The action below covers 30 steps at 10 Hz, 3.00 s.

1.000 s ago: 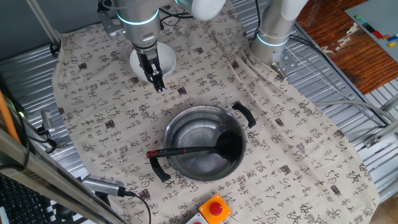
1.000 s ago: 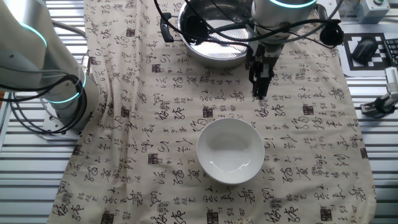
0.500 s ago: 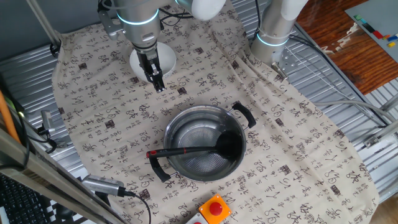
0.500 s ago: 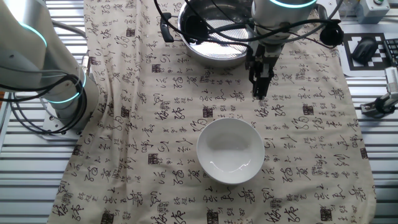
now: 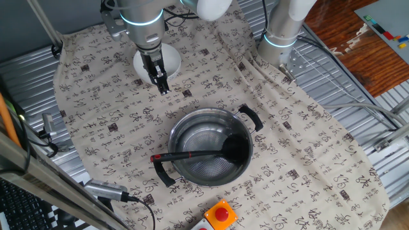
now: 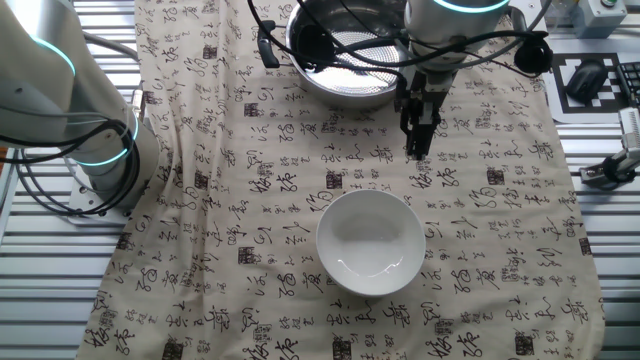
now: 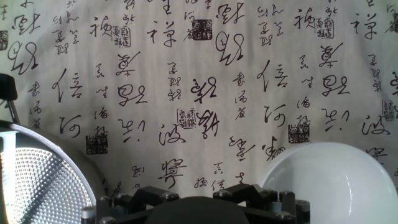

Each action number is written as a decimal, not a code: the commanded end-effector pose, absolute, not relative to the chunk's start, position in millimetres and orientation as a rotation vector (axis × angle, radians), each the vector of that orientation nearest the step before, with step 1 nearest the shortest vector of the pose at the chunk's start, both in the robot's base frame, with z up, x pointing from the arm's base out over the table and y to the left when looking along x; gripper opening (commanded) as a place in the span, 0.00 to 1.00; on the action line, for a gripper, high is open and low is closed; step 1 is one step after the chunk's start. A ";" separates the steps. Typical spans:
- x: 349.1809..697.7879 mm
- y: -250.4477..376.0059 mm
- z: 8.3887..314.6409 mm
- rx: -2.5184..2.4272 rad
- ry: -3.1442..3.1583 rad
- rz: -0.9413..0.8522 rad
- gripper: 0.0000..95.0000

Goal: Scoop water with a large spoon from one bowl to another

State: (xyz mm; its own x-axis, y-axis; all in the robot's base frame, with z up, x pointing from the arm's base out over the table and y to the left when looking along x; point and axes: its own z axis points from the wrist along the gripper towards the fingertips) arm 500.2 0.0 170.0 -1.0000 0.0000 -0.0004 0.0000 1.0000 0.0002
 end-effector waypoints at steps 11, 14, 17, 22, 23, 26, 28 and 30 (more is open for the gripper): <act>497.5 1.3 169.2 -0.090 3.126 0.000 0.00; 496.6 3.4 172.3 -0.081 3.112 0.004 0.00; 495.3 2.6 168.9 -0.086 3.121 -0.002 0.00; 497.4 24.6 160.9 -0.004 3.117 0.005 0.00; 497.5 29.6 159.3 0.014 3.117 0.005 0.00; 496.8 43.4 157.0 -0.007 3.131 0.002 0.00; 495.7 45.4 156.0 -0.089 3.130 0.006 0.00; 492.7 44.4 155.4 -0.149 3.127 0.010 0.00</act>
State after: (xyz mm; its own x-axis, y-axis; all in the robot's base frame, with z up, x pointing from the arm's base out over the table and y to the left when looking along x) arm 493.6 43.9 155.1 -0.9960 -0.0892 -0.0108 -0.0892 0.9960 0.0052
